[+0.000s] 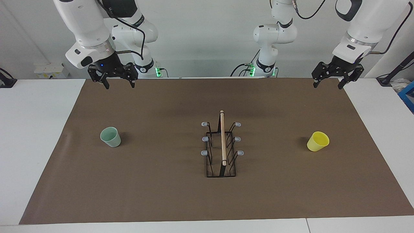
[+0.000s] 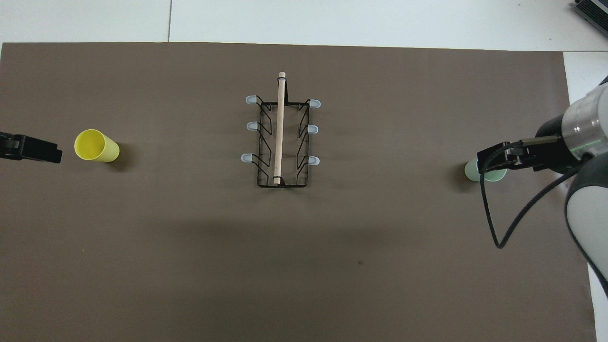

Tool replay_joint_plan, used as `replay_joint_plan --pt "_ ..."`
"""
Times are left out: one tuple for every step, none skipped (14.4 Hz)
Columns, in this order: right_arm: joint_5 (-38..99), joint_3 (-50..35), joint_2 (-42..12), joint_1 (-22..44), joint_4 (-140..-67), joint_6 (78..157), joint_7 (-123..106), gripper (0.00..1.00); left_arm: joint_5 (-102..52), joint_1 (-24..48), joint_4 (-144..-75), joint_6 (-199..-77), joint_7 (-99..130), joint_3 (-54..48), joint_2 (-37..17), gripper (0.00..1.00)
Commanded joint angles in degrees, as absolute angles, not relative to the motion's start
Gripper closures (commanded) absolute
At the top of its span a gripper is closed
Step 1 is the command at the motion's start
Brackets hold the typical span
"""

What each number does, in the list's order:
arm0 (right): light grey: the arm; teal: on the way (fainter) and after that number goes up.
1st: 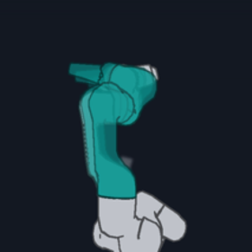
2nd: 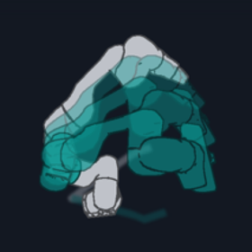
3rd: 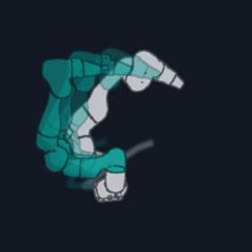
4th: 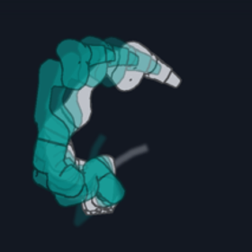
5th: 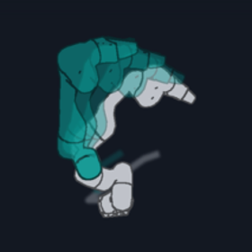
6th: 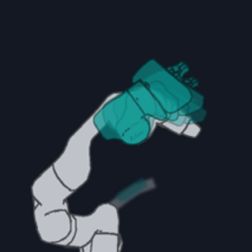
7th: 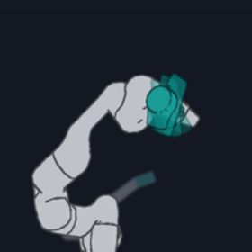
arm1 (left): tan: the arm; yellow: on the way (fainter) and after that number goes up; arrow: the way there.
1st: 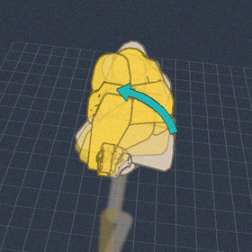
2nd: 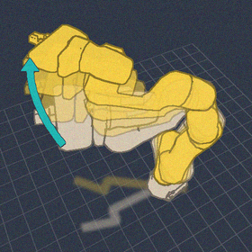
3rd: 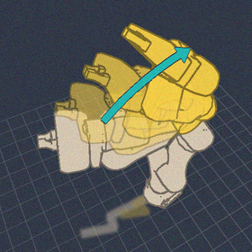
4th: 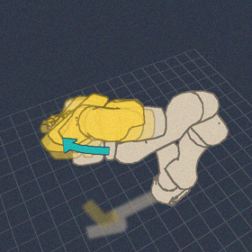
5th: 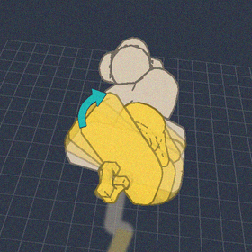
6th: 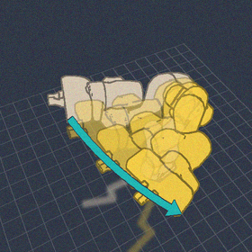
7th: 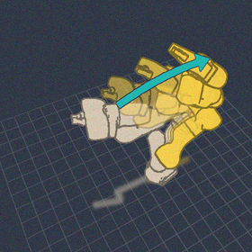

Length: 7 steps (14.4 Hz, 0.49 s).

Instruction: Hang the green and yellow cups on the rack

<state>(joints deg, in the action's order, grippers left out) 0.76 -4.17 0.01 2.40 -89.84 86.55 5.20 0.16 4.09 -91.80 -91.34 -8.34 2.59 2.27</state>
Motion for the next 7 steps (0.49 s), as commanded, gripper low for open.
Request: replay_joint_plan --pt "0.1 -5.1 0.2 1.4 -90.2 87.3 6.0 0.00 -0.4 3.9 -92.5 -90.4 -8.7 2.7 3.3 0.00" --pt "0.1 -5.0 0.3 1.4 -90.2 87.3 6.0 0.00 -0.4 3.9 -92.5 -90.2 -8.6 2.7 3.3 0.00" --pt "0.1 -5.0 0.2 1.4 -90.3 87.3 6.0 0.00 -0.4 3.9 -92.5 -89.9 -8.5 2.7 3.3 0.00" --pt "0.1 -5.0 0.2 1.4 -90.3 87.3 6.0 0.00 -0.5 3.9 -92.5 -89.8 -8.4 2.7 3.3 0.00" --pt "0.1 -5.0 0.2 1.4 -90.3 87.3 6.0 0.00 -0.5 3.9 -92.5 -89.6 -8.4 2.7 3.3 0.00" --pt "0.1 -5.0 0.2 1.3 -90.3 87.3 5.9 0.00 -0.5 3.9 -92.5 -89.1 -8.5 2.7 3.3 0.00" --pt "0.1 -4.9 0.2 1.3 -90.3 87.3 5.3 0.00 -0.6 3.7 -92.5 -88.7 -8.5 2.8 3.3 0.00"
